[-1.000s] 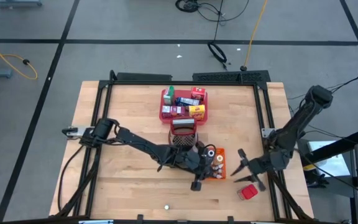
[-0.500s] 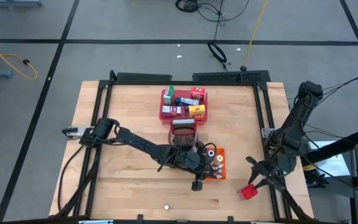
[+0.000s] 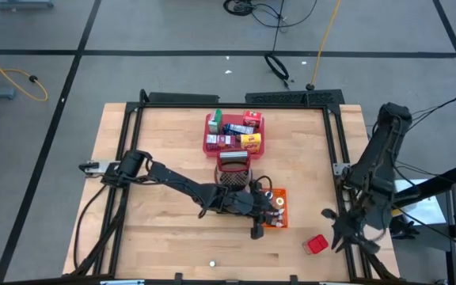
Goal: Pick & Place Kitchen Items
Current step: Put the red seasoning can into the black bin
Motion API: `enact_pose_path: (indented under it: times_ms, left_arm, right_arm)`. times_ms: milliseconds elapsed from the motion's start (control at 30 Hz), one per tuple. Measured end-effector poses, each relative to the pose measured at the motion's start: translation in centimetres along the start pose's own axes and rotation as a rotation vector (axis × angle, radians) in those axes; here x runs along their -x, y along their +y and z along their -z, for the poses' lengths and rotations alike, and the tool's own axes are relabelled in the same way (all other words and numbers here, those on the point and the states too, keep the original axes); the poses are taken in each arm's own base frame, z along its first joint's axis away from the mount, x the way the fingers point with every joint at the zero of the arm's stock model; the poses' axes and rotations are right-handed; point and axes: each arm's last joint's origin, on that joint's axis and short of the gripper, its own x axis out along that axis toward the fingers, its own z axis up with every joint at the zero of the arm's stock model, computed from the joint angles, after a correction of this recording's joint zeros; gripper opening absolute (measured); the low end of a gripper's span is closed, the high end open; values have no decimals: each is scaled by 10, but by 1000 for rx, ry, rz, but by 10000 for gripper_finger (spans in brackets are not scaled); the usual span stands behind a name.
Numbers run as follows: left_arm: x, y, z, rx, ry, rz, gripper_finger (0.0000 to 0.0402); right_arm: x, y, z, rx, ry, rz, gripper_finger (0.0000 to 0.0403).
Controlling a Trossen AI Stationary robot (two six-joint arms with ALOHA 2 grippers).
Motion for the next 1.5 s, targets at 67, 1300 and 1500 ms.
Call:
enact_pose_path:
  times_ms: [67, 1300, 1500]
  left_arm:
    - [0, -1, -2, 4, -24, 3, 85]
    - [0, -3, -5, 33, -54, 14, 85]
    - [0, -3, -5, 33, -53, 17, 85]
  right_arm:
    - [-1, 13, -12, 37, 53, 18, 45]
    - [-69, 7, -54, 37, 577, 413, 170]
    - [-74, 5, -55, 19, 565, 394, 227]
